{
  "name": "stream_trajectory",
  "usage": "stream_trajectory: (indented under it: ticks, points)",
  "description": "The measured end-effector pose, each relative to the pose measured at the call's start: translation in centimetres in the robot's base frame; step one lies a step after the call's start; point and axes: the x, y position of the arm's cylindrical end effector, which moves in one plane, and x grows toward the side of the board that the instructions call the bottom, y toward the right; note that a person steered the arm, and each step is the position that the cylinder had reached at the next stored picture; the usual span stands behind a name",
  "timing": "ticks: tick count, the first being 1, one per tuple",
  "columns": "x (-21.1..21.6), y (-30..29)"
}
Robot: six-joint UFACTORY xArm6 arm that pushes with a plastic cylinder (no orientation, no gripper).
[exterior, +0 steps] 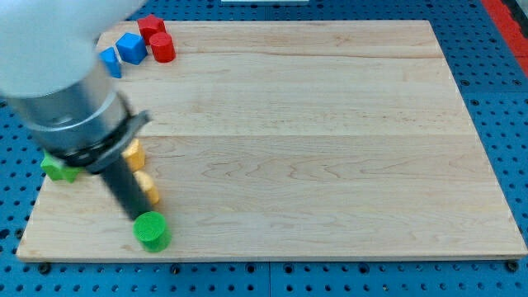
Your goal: Move the green circle towards the bottom center
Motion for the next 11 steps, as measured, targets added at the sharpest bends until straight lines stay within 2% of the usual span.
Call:
stream_trajectory:
  ticks: [1, 2, 3, 4, 5, 6, 7, 8, 10, 11]
  points:
    - [-4.9, 3.6]
    - [-1.8, 6.7]
    - [3.7, 9.6]
    - [3.8, 2.7]
    - [6.2, 5.3]
    - [6.4, 3.8]
    - [6.3, -3.4]
    - [4.4, -3.7]
    - [-2.6, 3.5]
    - [-4.3, 6.7]
